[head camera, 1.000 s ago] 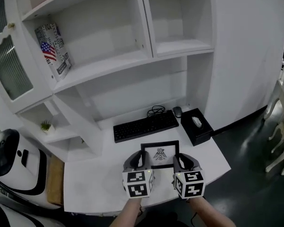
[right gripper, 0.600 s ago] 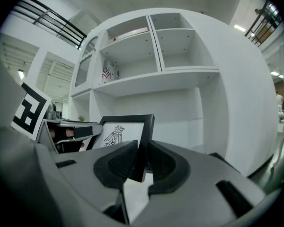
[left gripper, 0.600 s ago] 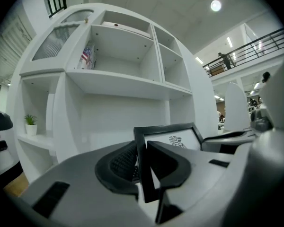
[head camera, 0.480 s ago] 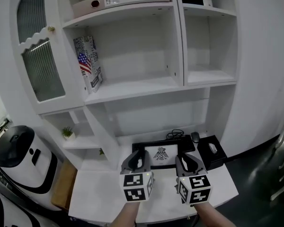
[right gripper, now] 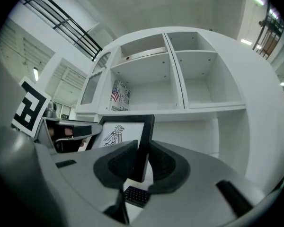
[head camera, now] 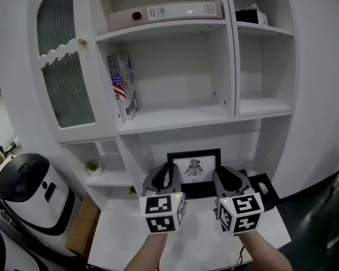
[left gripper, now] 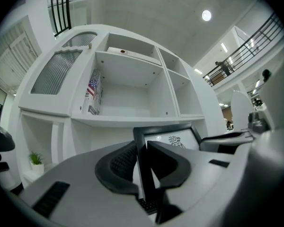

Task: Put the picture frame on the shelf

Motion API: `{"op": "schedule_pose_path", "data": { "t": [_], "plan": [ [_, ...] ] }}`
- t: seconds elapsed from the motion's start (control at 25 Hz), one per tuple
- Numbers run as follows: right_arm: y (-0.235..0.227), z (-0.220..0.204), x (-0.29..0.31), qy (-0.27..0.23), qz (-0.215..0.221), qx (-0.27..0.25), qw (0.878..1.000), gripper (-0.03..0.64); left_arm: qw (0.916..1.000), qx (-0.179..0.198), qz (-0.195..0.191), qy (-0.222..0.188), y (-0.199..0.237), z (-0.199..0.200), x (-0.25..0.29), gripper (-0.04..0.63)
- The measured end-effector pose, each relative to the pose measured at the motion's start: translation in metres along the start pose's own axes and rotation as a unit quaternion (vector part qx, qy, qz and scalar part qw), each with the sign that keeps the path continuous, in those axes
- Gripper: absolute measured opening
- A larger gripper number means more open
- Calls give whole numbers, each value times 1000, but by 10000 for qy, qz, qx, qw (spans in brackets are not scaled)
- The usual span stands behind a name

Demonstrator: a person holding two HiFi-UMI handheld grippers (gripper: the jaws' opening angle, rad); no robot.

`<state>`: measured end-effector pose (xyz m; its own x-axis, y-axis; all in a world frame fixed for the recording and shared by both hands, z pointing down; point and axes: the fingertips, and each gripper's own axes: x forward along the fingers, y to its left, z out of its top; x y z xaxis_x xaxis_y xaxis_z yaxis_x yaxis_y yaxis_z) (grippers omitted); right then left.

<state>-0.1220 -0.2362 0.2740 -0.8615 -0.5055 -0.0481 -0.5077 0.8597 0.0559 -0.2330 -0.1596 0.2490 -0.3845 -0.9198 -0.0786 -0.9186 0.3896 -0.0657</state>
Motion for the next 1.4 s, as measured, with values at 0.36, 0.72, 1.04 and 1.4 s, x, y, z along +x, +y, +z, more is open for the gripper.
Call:
{"op": "schedule_pose_path", "data": {
  "t": [0.36, 0.72, 1.04, 1.4],
  "plan": [
    [11, 79, 28, -507, 79, -258, 9984, 74, 9986, 22, -14, -522, 33, 76, 17, 67],
    [17, 150, 60, -937, 66, -338, 9950, 74, 9931, 447, 74, -1081, 59, 151, 34, 67],
    [20, 194, 94, -1207, 19, -284, 9923, 74, 9889, 658, 0, -1328, 84, 197, 59, 67],
    [13, 224, 136, -1149, -64, -527, 9920, 77, 9901, 491, -58, -1313, 108, 220, 104, 67]
  ]
}}
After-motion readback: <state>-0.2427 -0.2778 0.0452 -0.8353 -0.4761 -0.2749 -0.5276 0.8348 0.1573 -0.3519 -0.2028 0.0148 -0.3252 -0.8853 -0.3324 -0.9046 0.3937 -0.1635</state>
